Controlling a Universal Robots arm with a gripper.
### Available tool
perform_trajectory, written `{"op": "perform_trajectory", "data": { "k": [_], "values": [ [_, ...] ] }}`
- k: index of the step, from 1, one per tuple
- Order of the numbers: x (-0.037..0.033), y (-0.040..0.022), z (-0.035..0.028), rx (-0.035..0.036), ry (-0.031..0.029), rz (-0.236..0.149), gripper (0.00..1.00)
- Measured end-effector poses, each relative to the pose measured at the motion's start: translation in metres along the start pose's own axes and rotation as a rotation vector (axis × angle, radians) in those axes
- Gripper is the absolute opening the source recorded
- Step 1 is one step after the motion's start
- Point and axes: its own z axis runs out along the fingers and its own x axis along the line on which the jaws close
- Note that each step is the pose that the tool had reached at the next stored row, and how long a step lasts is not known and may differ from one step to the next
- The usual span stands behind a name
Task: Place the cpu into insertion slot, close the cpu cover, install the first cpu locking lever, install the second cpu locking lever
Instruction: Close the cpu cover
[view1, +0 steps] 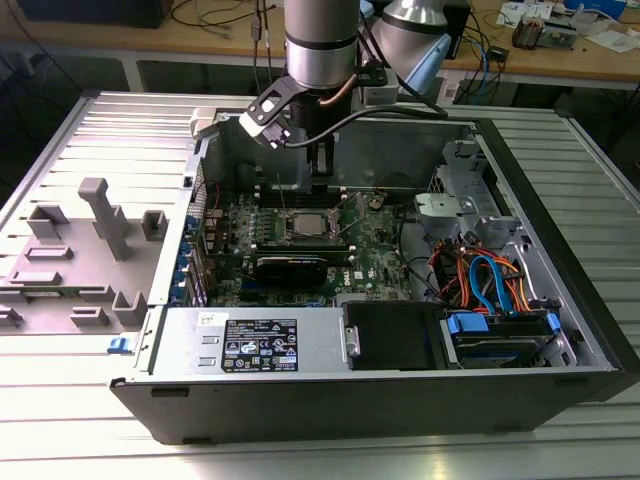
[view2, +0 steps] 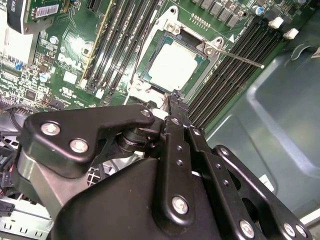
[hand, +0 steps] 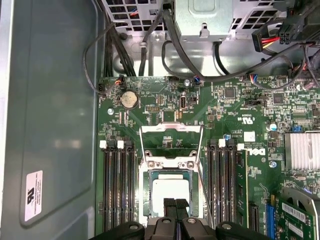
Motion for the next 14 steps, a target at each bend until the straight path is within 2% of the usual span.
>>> {"op": "perform_trajectory", "data": {
  "k": [8, 14],
  "values": [
    [0.0000, 0.0011, 0.0001, 0.0004, 0.0001, 0.000, 0.11],
    [0.0001, 0.0045, 0.0002, 0.0004, 0.0000, 0.000, 0.11]
  ]
}}
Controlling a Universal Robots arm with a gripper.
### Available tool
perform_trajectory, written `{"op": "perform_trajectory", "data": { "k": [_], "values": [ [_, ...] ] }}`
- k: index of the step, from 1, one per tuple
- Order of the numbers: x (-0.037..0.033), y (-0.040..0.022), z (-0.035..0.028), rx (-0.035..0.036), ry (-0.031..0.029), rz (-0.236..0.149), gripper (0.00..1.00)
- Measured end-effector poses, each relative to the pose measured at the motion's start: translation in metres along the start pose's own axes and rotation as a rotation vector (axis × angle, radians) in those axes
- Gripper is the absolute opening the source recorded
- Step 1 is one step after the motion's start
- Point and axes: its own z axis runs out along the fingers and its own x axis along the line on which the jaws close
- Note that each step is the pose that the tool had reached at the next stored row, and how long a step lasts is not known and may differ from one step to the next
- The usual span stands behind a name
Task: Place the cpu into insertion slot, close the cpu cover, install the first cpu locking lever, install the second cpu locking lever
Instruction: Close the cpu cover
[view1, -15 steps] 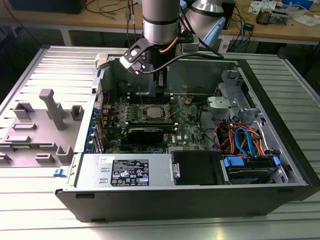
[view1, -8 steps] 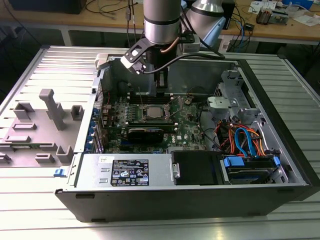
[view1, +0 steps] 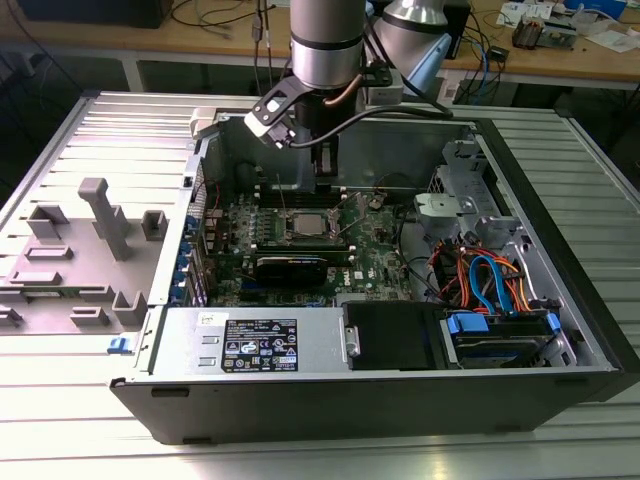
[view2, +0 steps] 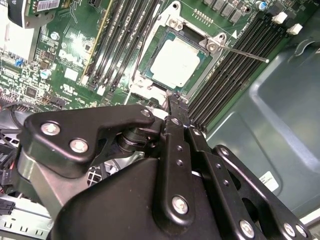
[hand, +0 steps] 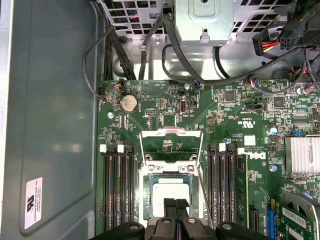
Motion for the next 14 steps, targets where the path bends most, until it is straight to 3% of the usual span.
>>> {"op": "perform_trajectory", "data": {
  "k": [14],
  "values": [
    [0.0000, 0.0038, 0.0002, 0.0000, 0.0000, 0.000, 0.11]
  ]
}}
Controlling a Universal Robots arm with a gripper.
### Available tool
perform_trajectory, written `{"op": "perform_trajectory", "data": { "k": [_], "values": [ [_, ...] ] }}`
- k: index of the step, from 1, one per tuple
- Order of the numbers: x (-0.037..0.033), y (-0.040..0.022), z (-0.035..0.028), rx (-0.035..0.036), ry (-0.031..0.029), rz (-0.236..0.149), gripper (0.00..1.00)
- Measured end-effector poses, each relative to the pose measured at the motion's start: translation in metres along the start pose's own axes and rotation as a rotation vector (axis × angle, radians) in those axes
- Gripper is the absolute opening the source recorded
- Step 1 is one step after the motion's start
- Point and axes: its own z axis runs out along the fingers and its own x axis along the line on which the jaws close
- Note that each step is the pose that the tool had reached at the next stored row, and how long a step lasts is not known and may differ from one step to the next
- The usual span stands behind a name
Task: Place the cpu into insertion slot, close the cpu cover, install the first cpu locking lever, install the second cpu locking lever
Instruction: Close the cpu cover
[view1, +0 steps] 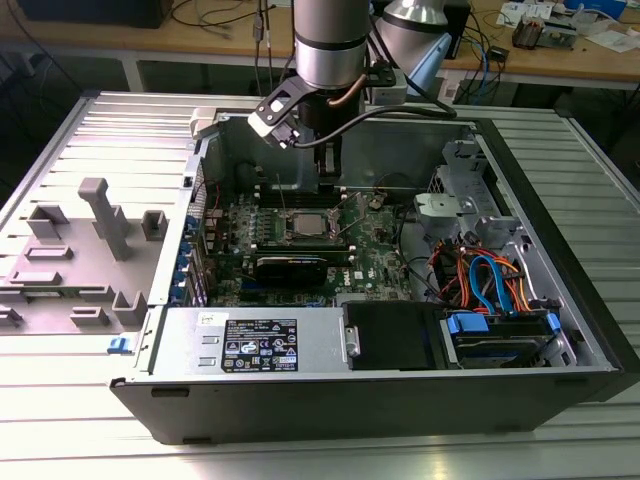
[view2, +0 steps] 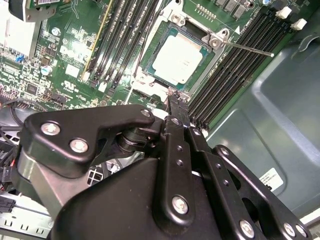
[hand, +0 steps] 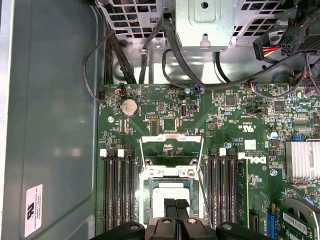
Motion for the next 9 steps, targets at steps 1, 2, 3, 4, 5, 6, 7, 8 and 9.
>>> {"op": "perform_trajectory", "data": {
  "k": [1, 2, 3, 4, 5, 6, 7, 8, 9],
  "values": [
    [0.0000, 0.0000, 0.0000, 0.0001, 0.0000, 0.000, 0.11],
    [0.0000, 0.0001, 0.0000, 0.0000, 0.0000, 0.000, 0.11],
    [0.0000, 0.0001, 0.0000, 0.0000, 0.0000, 0.000, 0.11],
    [0.0000, 0.0003, 0.0000, 0.0000, 0.0000, 0.000, 0.11],
    [0.0000, 0.0009, 0.0001, -0.0001, 0.0000, 0.000, 0.11],
    [0.0000, 0.0025, 0.0001, 0.0000, 0.0000, 0.000, 0.11],
    [0.0000, 0.0038, 0.0002, 0.0000, 0.0000, 0.000, 0.11],
    [0.0000, 0.0048, 0.0003, 0.0000, 0.0000, 0.000, 0.11],
    [0.0000, 0.0062, 0.0004, 0.0000, 0.0000, 0.000, 0.11]
  ]
}}
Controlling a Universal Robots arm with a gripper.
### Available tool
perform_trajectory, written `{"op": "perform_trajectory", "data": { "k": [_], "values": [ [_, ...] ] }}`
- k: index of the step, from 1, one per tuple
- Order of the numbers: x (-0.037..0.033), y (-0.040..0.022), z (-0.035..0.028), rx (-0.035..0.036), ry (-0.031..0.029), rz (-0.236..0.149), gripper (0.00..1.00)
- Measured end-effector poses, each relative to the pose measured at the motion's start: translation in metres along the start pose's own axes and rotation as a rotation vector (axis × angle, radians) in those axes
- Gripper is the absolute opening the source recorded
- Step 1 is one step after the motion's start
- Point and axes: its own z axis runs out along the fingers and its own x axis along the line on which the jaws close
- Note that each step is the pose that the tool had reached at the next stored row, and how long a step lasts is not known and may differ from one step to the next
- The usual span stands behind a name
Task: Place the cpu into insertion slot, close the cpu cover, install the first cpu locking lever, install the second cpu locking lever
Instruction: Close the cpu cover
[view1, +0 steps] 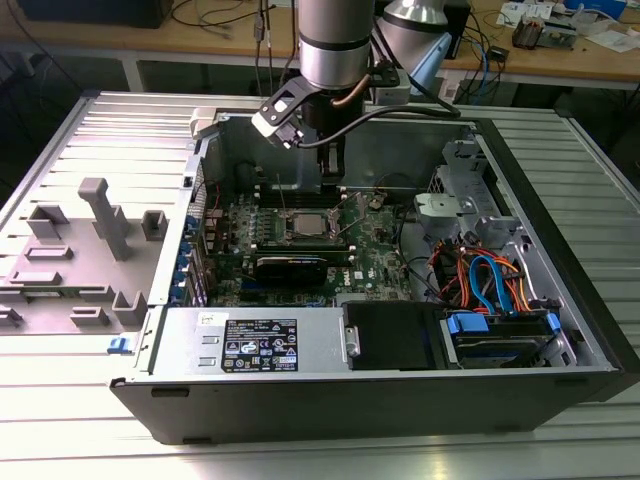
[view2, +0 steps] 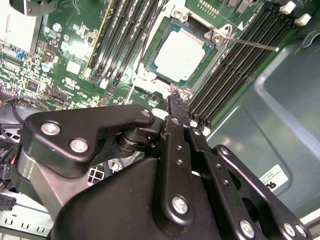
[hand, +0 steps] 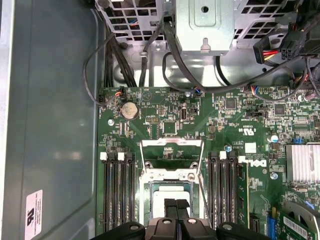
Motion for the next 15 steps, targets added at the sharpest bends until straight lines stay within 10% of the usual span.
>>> {"op": "perform_trajectory", "data": {
  "k": [15],
  "values": [
    [0.0000, 0.0084, 0.0004, -0.0001, 0.0000, 0.000, 0.11]
  ]
}}
